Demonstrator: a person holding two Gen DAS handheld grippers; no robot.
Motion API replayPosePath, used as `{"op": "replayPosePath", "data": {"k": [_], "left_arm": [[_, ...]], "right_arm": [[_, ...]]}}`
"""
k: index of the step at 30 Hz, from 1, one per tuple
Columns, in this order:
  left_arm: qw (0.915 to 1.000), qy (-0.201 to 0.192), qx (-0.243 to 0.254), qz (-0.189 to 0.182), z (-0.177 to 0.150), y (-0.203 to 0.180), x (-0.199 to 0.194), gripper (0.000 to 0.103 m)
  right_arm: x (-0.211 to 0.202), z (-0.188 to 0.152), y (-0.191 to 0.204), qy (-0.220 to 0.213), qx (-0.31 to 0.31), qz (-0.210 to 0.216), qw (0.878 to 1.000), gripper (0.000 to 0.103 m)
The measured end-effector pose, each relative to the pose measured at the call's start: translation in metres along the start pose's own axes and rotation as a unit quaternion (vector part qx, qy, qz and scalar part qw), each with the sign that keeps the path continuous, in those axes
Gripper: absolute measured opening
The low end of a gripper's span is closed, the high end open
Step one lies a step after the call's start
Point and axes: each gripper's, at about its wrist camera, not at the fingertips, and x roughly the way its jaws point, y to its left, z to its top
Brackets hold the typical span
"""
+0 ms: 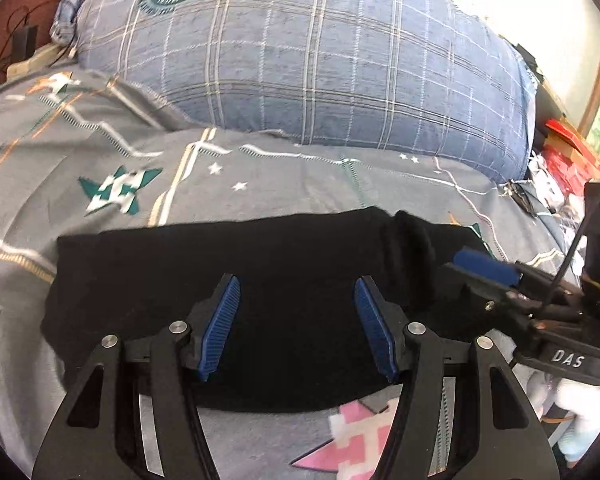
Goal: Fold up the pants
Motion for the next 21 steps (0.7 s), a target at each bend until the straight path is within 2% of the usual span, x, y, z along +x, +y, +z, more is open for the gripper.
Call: {"op": "replayPosePath", "data": {"k": [5,12,16,19,21], "left_arm": [[0.9997,-0.017,-0.01,0.014,0.0,0.016,-0.015,0.06],[0.9987,-0.016,-0.044,0.021,-0.008,0.041,-0.026,0.06],[0.9958,-0.006,-0.091,0.009,-0.02,0.061,-0.032,0.06],[0.9888,-0.008,-0.148,-0.013,-0.035,0.081,-0.046,0.061],[0.982,-0.012,-0.187,-0.024,-0.049,0.095,-0.055,0.061]], "right_arm": [[0.008,0.005,0.016,0.0,0.0,0.013,1.0,0.058],[0.02,0.008,0.04,0.009,-0.01,0.03,0.999,0.058],[0.027,0.01,0.055,0.01,-0.024,0.042,0.999,0.059],[0.033,0.01,0.063,0.011,-0.027,0.054,0.998,0.06],[0.037,0.008,0.068,0.012,-0.031,0.058,0.998,0.065]]}}
